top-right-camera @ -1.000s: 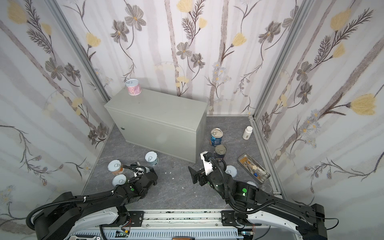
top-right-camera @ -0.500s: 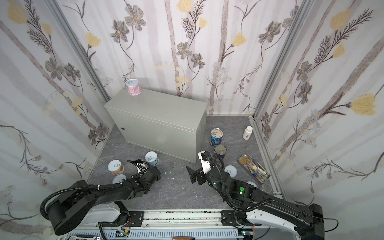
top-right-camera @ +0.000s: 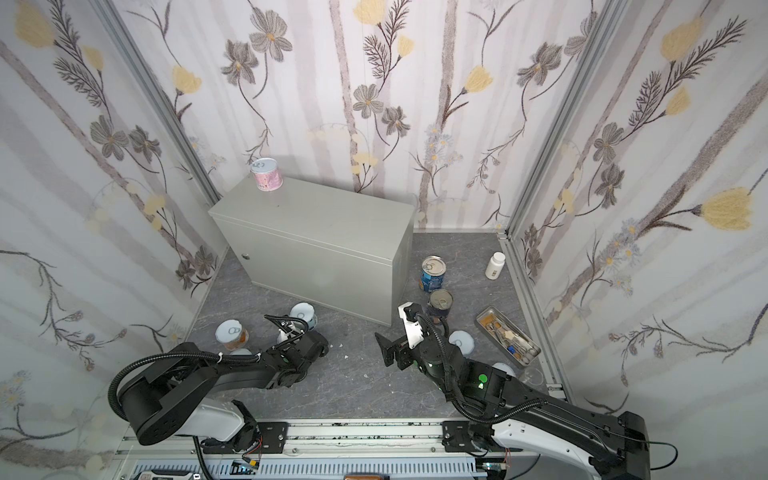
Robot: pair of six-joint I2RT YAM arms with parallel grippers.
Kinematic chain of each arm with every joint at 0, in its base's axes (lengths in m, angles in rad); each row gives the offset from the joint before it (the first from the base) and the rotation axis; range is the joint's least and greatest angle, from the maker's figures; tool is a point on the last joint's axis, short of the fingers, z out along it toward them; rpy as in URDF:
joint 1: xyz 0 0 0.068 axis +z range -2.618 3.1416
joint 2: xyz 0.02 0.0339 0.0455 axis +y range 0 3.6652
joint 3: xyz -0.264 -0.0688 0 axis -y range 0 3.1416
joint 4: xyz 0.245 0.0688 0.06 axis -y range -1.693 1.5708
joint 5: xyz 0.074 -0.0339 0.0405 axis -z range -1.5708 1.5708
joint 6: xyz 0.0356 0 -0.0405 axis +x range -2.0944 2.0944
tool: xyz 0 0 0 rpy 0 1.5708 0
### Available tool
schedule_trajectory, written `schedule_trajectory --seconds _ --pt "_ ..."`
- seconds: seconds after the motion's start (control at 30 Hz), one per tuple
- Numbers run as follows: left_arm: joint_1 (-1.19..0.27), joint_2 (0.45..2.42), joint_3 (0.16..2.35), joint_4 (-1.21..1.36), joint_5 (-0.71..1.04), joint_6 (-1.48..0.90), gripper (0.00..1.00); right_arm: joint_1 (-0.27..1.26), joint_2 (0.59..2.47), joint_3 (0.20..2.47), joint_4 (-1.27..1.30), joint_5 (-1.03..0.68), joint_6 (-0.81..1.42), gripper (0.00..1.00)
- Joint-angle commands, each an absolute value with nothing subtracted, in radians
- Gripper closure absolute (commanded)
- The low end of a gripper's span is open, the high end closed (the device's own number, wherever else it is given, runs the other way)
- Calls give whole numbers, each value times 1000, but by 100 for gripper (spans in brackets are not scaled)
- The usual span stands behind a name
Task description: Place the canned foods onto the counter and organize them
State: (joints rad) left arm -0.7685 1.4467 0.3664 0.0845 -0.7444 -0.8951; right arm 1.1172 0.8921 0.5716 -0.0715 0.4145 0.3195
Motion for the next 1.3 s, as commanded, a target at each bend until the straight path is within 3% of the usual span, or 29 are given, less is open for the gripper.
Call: schedule_trajectory --seconds 0.0,0.3,0.7,0.93,1.27 --pt "-767 1457 372 103 -736 -921 6 1112 888 565 -19 399 314 0" --pt "-778 1411 371 112 -723 -871 29 1108 884 556 -5 394 316 0" --pt "-837 1304 423 42 -649 -742 31 1103 814 543 -20 379 344 0" --pt "-870 1093 475 -128 -589 -659 31 1103 744 538 -64 382 365 0" --pt "-948 940 720 -487 -605 -567 32 1097 772 604 -123 381 367 0"
